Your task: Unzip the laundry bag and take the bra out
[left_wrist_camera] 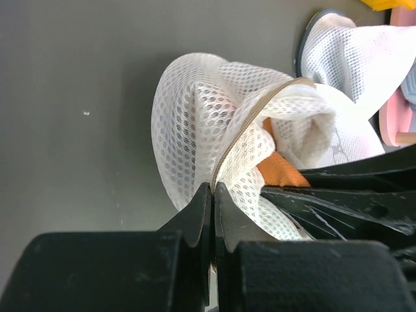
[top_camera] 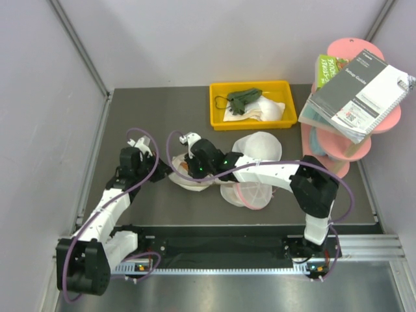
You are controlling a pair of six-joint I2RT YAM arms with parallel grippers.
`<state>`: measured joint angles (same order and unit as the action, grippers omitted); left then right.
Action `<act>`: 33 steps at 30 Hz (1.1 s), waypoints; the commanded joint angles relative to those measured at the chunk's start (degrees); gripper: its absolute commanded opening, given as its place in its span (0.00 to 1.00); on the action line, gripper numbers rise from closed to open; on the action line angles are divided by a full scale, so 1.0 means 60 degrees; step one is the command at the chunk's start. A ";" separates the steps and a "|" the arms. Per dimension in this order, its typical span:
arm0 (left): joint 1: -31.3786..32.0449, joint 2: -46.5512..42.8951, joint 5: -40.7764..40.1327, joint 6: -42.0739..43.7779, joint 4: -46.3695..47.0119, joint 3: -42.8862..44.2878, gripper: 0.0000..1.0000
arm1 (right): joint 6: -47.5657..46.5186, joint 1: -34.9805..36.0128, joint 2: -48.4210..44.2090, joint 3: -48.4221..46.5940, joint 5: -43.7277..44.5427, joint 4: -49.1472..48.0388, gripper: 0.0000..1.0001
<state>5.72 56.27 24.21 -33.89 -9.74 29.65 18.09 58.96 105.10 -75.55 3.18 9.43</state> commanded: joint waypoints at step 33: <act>0.0029 0.0099 -0.0225 0.0522 -0.0369 0.0171 0.00 | 0.0795 -0.0788 -0.0128 0.1121 -0.1204 -0.2143 0.00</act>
<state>5.72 56.53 24.08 -31.31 -11.66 28.71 23.44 54.85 106.72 -69.63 -3.68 0.34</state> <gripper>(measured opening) 0.021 0.022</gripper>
